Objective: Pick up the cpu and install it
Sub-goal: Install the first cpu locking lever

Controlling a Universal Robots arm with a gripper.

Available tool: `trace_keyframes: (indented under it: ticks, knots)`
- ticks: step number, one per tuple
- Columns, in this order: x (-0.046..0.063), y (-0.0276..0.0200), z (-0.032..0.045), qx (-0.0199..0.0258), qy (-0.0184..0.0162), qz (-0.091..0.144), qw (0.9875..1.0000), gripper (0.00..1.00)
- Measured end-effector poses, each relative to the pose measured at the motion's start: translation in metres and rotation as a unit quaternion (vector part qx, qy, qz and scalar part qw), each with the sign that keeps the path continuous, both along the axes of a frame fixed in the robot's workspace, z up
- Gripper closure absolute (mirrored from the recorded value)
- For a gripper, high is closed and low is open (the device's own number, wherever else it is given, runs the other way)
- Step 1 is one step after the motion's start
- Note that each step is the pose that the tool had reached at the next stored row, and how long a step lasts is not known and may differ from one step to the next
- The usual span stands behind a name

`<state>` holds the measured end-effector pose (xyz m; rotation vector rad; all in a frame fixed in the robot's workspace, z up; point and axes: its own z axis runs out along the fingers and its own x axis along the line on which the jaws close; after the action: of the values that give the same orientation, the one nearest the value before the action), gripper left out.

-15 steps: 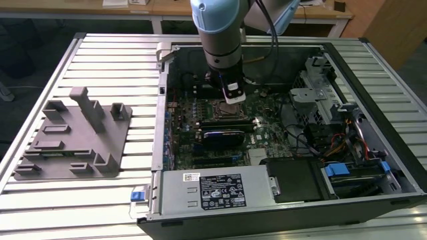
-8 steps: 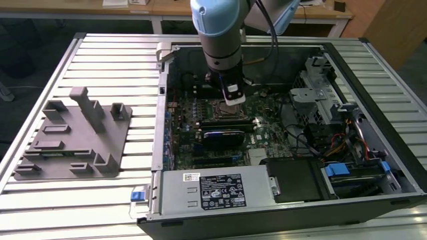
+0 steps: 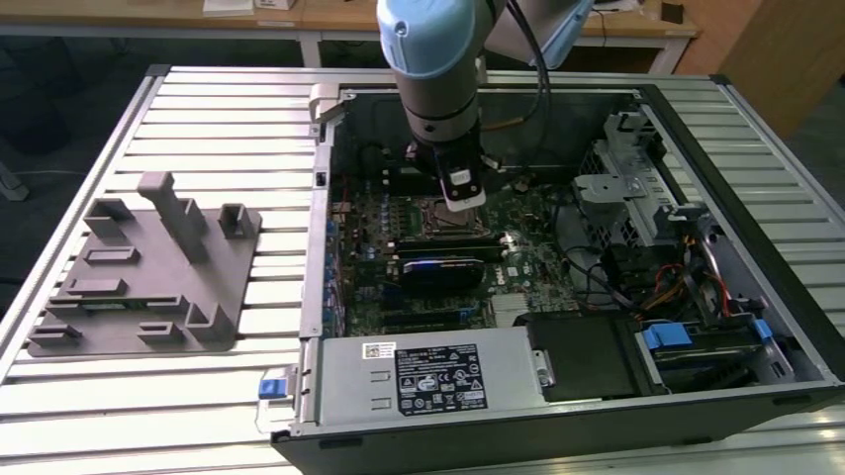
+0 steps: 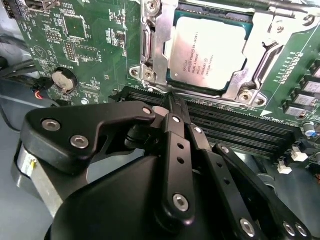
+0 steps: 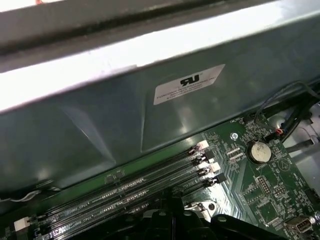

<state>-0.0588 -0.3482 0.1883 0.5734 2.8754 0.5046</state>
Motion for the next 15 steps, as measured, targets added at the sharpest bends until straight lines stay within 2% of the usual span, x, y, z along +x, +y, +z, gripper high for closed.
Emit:
trace_keyframes:
  ticks: [8, 15]
  knots:
    - [0.0001, -0.0025, -0.0001, 0.0, 0.0, 0.0, 1.0, 0.89]
    - [0.0, -0.0048, -0.0015, 0.0042, 0.0, 0.0, 1.0, 0.89]
